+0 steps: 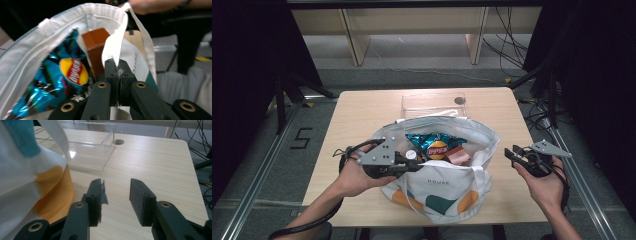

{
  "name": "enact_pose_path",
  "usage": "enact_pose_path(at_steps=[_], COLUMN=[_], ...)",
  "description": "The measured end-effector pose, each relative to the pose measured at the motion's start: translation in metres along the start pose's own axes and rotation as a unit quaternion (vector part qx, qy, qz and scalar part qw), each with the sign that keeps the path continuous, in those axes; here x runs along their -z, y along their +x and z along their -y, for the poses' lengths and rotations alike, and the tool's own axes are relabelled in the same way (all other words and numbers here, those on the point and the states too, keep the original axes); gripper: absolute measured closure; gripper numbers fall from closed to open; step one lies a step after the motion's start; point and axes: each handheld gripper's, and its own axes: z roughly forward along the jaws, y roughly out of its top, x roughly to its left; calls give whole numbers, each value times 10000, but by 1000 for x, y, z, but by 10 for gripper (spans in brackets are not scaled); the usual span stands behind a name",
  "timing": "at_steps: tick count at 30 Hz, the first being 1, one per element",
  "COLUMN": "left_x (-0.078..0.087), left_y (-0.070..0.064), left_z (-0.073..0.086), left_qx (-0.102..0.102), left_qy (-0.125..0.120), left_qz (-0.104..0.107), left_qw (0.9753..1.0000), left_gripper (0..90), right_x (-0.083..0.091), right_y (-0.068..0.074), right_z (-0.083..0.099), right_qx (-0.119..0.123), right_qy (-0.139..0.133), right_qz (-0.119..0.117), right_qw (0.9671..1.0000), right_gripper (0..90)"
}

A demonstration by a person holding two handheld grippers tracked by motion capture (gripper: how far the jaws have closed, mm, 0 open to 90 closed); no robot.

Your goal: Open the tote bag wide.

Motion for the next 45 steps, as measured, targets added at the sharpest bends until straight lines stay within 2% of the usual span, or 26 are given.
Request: enact_pose_path(at_steps=[1, 2, 3, 5, 6, 10, 11, 18, 22, 23, 24, 25, 26, 29, 30, 32, 34, 35, 37, 38, 39, 40, 41, 42, 44, 45], left_x=[-2, -3, -5, -8, -9, -16, -17, -25, -25, -25, -24, -24, -25, -28, -29, -30, -30, -29, -28, -27, -26, -25, -23, -19, -11, -8], left_y=[-1, -1, -2, -4, -5, -12, -13, -17, -19, -18, -18, -19, -19, -22, -24, -24, -22, -20, -19, -18, -18, -19, -20, -22, -25, -27], left_z=[0, 1, 2, 4, 4, 7, 8, 17, 17, 16, 16, 16, 17, 19, 20, 21, 21, 21, 21, 20, 20, 20, 19, 18, 16, 16], left_qx=[-21, -52, -13, -62, -39, -176, -156, -80, -52, -154, -161, -108, -152, -191, -137, -237, -170, -179, -84, -92, -35, 45, -16, 38, 58, 87], left_qy=[41, 78, 99, 170, 201, 353, 385, 461, 463, 487, 502, 518, 537, 625, 607, 680, 644, 621, 470, 445, 353, 291, 238, 133, -45, -130], left_qz=[40, 72, 87, 141, 152, 215, 236, 332, 292, 291, 289, 310, 350, 417, 387, 371, 338, 263, 122, 94, 15, -34, -101, -214, -343, -447], left_qw=[10000, 9999, 9999, 9997, 9997, 9990, 9989, 9984, 9985, 9983, 9982, 9981, 9978, 9970, 9973, 9967, 9972, 9976, 9988, 9989, 9994, 9996, 9997, 9997, 9994, 9989], left_gripper=[877, 878, 877, 877, 877, 876, 876, 875, 875, 875, 876, 876, 876, 875, 874, 874, 873, 872, 855, 830, 781, 723, 679, 629, 597, 580], right_x=[0, -2, -2, -1, -1, -1, -2, -3, -3, -3, -3, -4, -4, -4, -4, -3, -2, 0, 8, 15, 18, 24, 27, 32, 40, 43], right_y=[0, -4, -4, 0, 0, -1, -2, 0, 0, 0, 0, -3, -3, -1, -1, -2, -3, -5, -3, 0, 0, 3, 5, 9, 16, 20], right_z=[0, 0, 0, 0, 0, 0, 0, 0, 1, 1, 0, 0, 0, 1, 1, 1, -2, -4, -10, -15, -18, -22, -24, -28, -33, -37], right_qx=[11, 207, 215, 11, 23, 36, 94, 23, 37, 22, 8, 218, 251, 107, 101, 75, 101, 211, 144, 136, 232, 196, 293, 301, 353, 483], right_qy=[1, -55, -46, 13, 10, -20, -63, -69, -36, -32, -21, -91, -105, -84, -69, -44, -76, -161, -332, -422, -499, -490, -607, -652, -686, -763], right_qz=[13, 12, 16, 8, 4, 15, -6, -13, 5, -3, 0, 41, 40, 29, 38, 24, 23, 51, -35, -55, -153, -150, -196, -153, -295, -388], right_qw=[10000, 9998, 9998, 10000, 10000, 10000, 9999, 10000, 10000, 10000, 10000, 9997, 9996, 9999, 9999, 10000, 9999, 9996, 9993, 9990, 9984, 9985, 9975, 9973, 9966, 9952], right_gripper=[625, 625, 625, 625, 625, 625, 625, 624, 624, 624, 624, 624, 625, 624, 624, 624, 624, 623, 633, 643, 651, 661, 671, 680, 700, 708])
